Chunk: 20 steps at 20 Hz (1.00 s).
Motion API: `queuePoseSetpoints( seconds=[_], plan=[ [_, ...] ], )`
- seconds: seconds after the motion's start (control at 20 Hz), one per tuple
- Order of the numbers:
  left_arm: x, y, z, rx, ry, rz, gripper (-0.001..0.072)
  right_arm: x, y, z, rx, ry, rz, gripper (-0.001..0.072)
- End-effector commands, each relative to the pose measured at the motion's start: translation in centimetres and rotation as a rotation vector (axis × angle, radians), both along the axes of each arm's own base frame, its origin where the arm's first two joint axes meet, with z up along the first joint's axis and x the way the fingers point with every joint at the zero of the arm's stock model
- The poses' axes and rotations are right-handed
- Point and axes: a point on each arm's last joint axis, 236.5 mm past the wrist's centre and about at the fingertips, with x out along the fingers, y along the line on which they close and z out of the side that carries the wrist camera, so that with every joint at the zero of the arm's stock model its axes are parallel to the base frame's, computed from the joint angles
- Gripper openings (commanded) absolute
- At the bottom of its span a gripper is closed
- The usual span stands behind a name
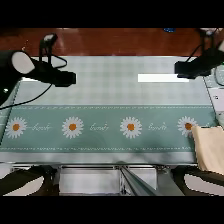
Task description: Fold the shirts.
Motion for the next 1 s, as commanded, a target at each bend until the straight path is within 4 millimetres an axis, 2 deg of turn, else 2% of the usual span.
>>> queuePoseSetpoints(
  seconds=[0.0,0.2,0.35,0.95],
  plan=[
    [-0.4,1.5,-3.4,0.048,0.061,0.068,0.0021,-0.5,0.3,-3.9,-0.099,0.090,0.048,0.0016],
    [1.7,2.5,-1.1,0.028,-0.010,0.103,0.0021,-0.3,0.2,-3.8,-0.105,0.081,0.048,0.0016],
    [0.5,2.7,-1.8,0.043,0.046,0.099,0.0022,-0.2,0.2,-3.8,-0.105,0.080,0.048,0.0017],
    [0.6,2.7,-1.9,0.043,0.047,0.100,0.0022,-0.2,0.2,-3.8,-0.105,0.080,0.048,0.0016]
  ],
)
